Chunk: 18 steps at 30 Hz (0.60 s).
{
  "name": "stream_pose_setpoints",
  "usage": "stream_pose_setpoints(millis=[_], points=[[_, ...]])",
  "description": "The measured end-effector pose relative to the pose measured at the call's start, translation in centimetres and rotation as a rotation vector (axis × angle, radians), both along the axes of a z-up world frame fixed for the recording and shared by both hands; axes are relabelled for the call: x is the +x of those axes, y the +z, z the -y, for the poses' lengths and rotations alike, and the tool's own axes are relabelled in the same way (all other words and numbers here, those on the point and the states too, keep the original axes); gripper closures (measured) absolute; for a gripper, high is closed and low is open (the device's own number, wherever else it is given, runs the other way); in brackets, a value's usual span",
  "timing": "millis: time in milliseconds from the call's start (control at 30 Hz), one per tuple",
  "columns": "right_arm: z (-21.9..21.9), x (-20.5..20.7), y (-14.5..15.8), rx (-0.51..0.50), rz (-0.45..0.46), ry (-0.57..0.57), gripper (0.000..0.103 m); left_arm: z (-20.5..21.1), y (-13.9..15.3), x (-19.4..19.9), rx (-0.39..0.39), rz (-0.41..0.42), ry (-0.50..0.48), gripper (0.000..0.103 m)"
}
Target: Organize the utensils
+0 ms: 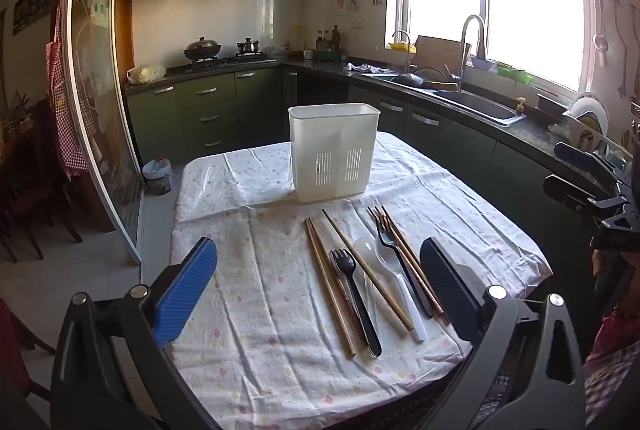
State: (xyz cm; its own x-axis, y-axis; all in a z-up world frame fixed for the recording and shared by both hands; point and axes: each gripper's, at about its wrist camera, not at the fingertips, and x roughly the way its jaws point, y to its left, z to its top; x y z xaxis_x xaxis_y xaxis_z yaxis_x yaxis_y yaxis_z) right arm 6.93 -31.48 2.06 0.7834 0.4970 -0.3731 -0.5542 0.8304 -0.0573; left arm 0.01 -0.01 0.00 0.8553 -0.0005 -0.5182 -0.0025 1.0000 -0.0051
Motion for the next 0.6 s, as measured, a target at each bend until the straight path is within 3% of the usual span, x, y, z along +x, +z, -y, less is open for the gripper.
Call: stream_pose_setpoints(millis=[600], points=[[-0.06, 0.04, -0.04, 0.001, -0.001, 0.000, 0.004, 0.06, -0.06, 0.02, 0.000, 0.002, 0.001, 0.006]])
